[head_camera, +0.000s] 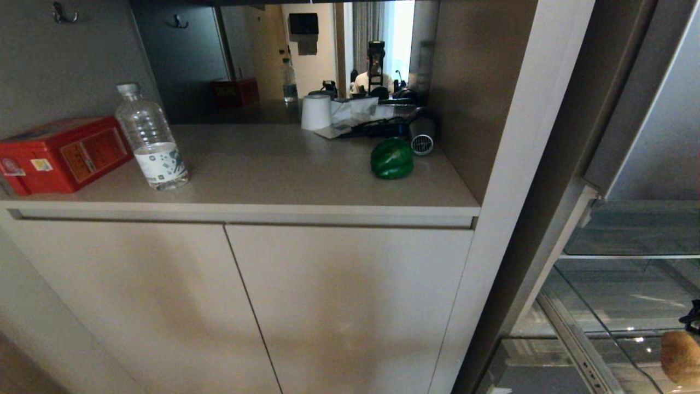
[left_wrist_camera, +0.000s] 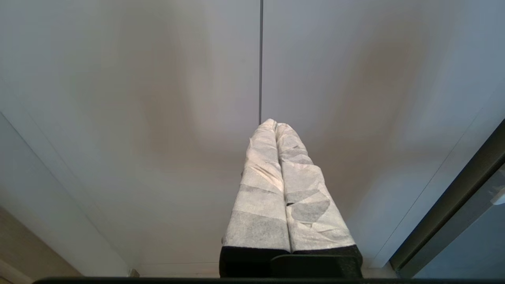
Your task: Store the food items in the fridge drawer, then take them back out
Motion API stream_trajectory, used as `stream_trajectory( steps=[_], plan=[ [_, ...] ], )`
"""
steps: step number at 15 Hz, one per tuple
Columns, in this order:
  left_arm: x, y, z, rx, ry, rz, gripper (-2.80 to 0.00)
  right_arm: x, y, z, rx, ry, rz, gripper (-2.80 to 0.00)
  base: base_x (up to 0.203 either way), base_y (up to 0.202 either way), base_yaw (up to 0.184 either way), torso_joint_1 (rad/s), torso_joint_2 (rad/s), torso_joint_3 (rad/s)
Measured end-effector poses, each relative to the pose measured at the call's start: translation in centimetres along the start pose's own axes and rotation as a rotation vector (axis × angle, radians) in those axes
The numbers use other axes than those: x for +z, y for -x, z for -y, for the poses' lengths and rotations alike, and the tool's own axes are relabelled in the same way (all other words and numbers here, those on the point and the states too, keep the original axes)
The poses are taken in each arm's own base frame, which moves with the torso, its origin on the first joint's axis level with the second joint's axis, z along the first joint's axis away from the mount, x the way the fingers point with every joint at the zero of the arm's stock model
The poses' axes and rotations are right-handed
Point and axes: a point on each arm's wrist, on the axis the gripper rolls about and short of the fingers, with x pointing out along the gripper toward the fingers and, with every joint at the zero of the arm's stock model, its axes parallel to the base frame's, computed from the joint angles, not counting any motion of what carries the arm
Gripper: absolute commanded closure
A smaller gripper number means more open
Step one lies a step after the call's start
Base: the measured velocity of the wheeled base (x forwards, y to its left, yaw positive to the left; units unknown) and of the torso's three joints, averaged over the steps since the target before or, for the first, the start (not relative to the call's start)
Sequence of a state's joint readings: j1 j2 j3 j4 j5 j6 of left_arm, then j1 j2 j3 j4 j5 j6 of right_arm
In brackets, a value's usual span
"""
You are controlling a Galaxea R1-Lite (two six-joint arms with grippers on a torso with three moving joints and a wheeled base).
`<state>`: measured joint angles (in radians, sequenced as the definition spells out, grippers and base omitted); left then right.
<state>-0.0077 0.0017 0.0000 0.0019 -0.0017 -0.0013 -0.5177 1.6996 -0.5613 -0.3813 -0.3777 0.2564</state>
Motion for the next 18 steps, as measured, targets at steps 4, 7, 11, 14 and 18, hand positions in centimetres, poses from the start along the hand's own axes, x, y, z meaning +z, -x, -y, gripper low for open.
stream_trajectory(
  steps=[4,7,11,14,18],
  plan=[
    [0.0,0.0,0.0,0.000,0.000,0.000,0.00,0.4,1.9,0.5,0.024,0.011,0.052,-2.80,0.000,0.000,0.000,0.000,0.00,0.000],
    [0.0,0.0,0.0,0.000,0.000,0.000,0.00,0.6,5.7,1.1,0.100,0.061,0.144,-2.80,0.000,0.000,0.000,0.000,0.00,0.000],
    [0.0,0.0,0.0,0.000,0.000,0.000,0.00,-1.2,11.3,2.5,0.268,0.152,0.232,0.00,0.000,0.000,0.000,0.000,0.00,0.000],
    [0.0,0.0,0.0,0.000,0.000,0.000,0.00,-2.7,14.7,4.0,0.442,0.216,0.287,0.00,0.000,0.000,0.000,0.000,0.00,0.000],
    [0.0,0.0,0.0,0.000,0.000,0.000,0.00,-5.0,18.0,5.4,0.849,0.358,0.237,0.00,0.000,0.000,0.000,0.000,0.00,0.000]
  ],
)
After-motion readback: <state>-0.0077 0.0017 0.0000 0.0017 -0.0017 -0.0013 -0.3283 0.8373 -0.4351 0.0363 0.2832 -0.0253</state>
